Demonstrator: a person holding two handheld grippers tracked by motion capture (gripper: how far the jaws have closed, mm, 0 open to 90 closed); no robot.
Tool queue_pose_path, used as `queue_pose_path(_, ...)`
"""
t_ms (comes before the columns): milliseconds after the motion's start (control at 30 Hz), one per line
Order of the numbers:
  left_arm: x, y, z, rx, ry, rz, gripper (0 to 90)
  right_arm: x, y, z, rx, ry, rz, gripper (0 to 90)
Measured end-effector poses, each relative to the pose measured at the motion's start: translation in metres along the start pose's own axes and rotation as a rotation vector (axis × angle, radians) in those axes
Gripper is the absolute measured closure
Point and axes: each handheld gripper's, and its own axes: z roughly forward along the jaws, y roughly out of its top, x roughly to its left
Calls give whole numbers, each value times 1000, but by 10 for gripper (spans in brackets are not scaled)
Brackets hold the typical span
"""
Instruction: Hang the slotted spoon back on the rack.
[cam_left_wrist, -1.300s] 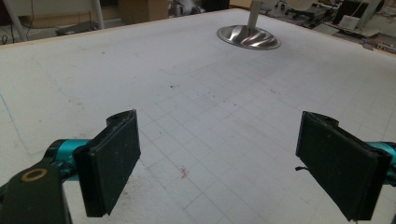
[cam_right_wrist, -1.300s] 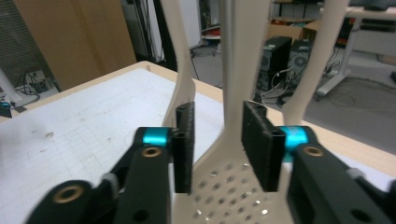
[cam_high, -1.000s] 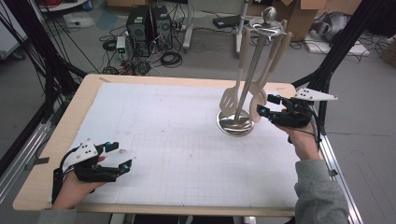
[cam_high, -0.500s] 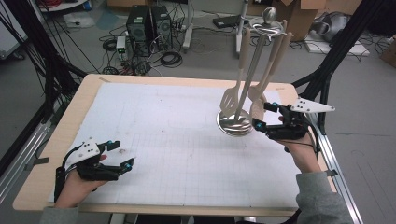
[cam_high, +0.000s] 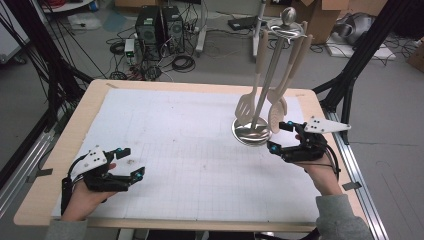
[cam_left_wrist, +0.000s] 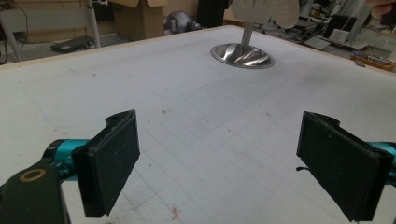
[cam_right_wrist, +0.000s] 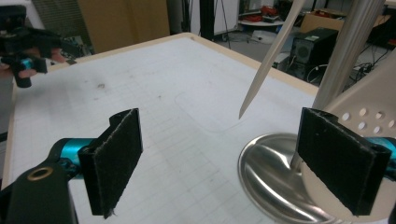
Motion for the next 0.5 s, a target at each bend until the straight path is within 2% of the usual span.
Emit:
queue_pose_path(167, 1, 1, 7, -20, 2, 0, 135, 4, -9, -7, 15, -11, -11, 137)
queue_pose_path(267, 1, 2, 10, -30, 2, 4, 135, 6, -14, -12, 3, -15, -25, 137)
queue_pose_path(500, 0, 4, 11, -50, 2, 7, 135, 9, -34, -23, -9, -41, -10, 137)
